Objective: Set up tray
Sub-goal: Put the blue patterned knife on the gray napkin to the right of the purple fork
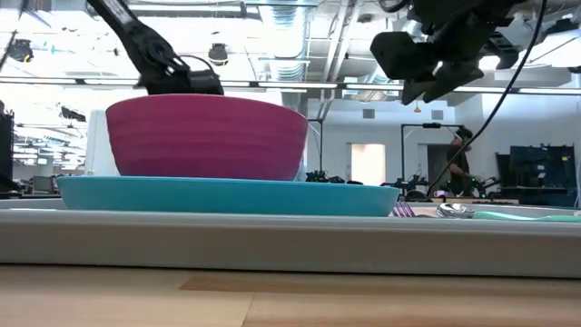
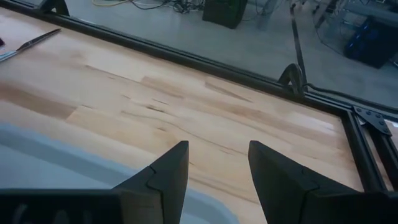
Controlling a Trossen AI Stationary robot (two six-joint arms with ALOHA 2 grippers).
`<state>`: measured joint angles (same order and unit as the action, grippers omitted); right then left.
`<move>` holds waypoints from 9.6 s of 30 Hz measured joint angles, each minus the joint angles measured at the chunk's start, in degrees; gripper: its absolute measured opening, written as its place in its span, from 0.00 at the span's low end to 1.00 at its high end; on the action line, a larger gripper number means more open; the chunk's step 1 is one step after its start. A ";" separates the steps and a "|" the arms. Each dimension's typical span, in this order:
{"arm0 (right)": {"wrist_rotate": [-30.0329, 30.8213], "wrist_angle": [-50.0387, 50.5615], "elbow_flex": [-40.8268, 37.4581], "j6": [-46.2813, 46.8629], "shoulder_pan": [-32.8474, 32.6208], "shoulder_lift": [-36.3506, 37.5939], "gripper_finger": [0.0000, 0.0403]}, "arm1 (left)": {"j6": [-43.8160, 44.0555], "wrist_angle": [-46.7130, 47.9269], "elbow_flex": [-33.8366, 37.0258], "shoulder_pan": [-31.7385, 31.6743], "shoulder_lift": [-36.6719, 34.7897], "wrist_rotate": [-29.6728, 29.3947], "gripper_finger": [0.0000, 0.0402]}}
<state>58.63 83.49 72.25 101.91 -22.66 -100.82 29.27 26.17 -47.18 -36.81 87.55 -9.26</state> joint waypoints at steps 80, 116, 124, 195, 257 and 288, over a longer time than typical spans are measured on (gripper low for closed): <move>22.68 -39.09 4.13 -14.94 -6.35 1.16 0.39 | -3.78 -45.73 -5.65 46.94 7.42 -30.58 0.01; -6.45 -47.31 4.35 -41.19 3.86 17.14 0.38 | -16.23 -56.18 -8.86 52.53 10.04 -33.49 0.01; -6.05 -49.54 4.39 -43.89 3.18 17.14 0.38 | -15.87 -54.28 -9.05 52.34 10.03 -35.64 0.01; -7.54 -58.88 4.42 -65.68 10.17 12.36 0.17 | -11.66 -45.63 -13.53 49.49 10.08 -45.06 0.02; -9.69 -18.32 4.38 -28.53 -3.72 21.27 0.00 | -21.90 -17.39 -13.47 52.75 -1.81 -52.00 0.14; -26.00 -49.92 -20.59 -14.50 -8.00 22.73 0.00 | -19.55 4.49 -13.51 52.95 -44.15 -49.56 0.14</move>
<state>32.63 33.57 51.66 87.41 -30.67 -78.08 9.72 30.66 -60.69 16.14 43.40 -58.82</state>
